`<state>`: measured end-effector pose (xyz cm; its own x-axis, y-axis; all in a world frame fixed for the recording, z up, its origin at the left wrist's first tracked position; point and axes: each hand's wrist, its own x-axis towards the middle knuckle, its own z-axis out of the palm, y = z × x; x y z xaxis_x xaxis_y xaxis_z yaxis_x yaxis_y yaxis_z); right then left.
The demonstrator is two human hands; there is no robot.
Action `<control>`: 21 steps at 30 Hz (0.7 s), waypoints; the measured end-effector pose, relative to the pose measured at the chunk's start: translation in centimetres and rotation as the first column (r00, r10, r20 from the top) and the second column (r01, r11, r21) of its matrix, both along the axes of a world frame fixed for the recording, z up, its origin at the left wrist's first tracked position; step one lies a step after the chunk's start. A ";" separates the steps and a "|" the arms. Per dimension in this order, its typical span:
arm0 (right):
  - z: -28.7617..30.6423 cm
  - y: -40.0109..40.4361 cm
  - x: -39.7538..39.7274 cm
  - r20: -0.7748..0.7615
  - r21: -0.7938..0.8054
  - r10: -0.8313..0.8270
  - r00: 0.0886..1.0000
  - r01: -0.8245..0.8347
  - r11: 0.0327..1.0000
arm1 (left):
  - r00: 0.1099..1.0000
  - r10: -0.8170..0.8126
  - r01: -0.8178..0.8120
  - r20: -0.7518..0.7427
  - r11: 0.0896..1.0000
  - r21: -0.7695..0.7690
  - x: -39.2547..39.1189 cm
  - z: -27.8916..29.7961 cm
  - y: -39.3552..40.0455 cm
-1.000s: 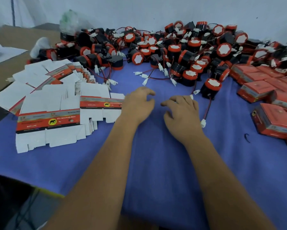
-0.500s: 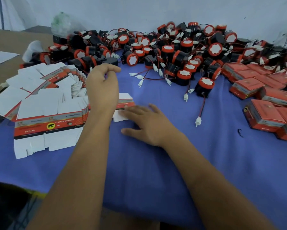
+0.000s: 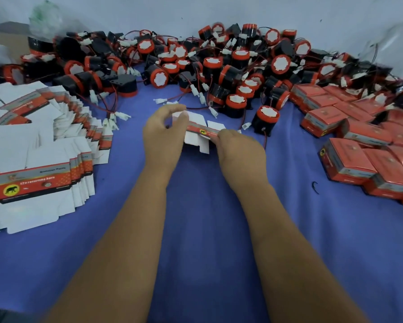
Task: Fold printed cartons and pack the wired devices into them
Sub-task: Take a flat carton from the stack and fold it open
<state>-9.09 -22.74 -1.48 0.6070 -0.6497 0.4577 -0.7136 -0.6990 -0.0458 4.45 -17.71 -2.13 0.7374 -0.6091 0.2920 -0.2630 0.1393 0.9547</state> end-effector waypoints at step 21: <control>0.7 0.1 -1.1 0.796 0.043 -0.006 0.605 -0.046 0.998 | 0.774 -0.407 0.338 0.486 0.914 0.225 -2.5 -0.4 -0.1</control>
